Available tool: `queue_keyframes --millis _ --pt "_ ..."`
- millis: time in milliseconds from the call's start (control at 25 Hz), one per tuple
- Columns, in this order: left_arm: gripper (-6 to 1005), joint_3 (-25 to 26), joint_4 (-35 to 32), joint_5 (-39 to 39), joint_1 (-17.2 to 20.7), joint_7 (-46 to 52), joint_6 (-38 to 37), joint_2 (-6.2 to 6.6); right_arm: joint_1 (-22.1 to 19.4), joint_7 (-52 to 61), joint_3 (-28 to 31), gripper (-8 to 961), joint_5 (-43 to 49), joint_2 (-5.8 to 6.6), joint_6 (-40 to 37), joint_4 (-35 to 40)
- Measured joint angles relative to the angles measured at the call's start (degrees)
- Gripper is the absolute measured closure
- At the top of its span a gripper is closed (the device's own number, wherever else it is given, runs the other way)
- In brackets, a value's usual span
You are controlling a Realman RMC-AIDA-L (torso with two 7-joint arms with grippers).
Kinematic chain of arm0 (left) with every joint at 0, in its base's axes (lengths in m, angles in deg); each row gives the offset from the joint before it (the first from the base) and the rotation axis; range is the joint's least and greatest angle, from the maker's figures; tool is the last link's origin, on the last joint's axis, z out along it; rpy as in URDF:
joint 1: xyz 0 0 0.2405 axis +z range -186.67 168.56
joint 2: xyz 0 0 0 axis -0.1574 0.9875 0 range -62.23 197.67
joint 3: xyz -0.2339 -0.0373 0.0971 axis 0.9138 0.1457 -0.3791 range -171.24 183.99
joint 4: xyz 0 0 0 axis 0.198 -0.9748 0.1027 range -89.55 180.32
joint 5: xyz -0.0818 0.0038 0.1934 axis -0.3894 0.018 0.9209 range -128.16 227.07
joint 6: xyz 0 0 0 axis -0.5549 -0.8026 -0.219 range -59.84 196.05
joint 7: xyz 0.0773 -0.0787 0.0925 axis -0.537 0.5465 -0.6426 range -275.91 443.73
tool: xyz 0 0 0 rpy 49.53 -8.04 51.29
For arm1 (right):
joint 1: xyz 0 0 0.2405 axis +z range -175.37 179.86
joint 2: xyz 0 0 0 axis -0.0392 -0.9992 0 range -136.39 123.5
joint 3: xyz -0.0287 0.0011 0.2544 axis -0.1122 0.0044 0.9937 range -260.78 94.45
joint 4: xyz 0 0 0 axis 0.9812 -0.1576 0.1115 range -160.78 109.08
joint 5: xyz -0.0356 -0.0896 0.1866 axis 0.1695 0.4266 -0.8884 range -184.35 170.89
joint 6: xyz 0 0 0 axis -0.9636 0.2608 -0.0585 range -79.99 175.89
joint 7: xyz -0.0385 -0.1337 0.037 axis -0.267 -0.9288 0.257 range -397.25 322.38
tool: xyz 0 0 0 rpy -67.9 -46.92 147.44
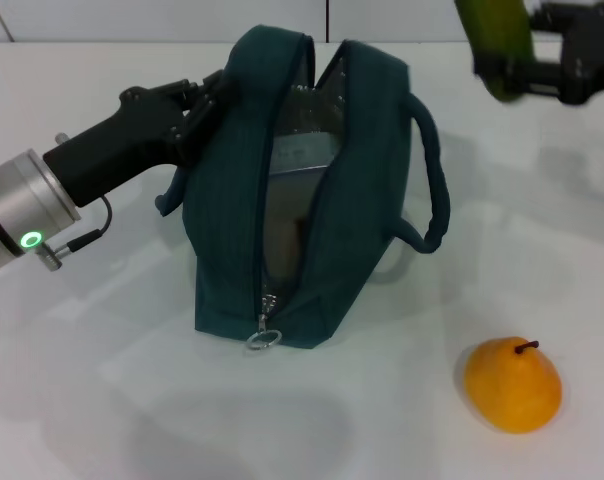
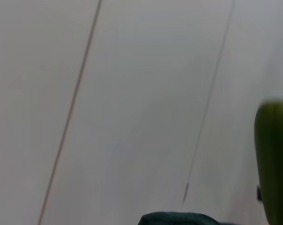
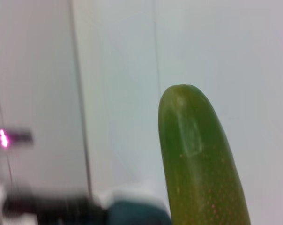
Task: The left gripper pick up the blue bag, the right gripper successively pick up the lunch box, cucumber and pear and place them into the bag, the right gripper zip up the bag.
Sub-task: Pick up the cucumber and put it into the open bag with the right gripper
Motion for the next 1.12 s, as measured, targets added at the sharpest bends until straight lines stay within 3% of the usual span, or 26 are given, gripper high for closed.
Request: queue_keyframes --millis 160,400,520,720,1120 --pt "924 -0.12 -0.44 -0.60 0.00 0.07 -1.30 0.06 2.91 -6.50 -2.49 329 -11.03 0.13 0.03 -10.03" --pt "927 -0.22 -0.46 -0.42 -0.36 -0.02 -1.72 0.09 10.65 -12.45 -6.43 329 -17.85 -0.27 -1.63 -24.10" --pt "931 -0.28 -0.45 -0.29 -0.52 -0.10 -1.63 0.08 12.70 -14.64 -11.42 328 -22.38 -0.49 -1.79 -28.52" --pt "931 -0.31 -0.46 -0.24 -0.70 0.01 -1.48 0.04 13.40 -15.62 -21.11 328 -29.42 -0.58 -1.37 -30.63" --pt "931 -0.40 -0.48 -0.16 -0.86 -0.10 -1.37 0.09 12.38 -16.97 -33.21 328 -36.60 -0.58 3.84 -31.24"
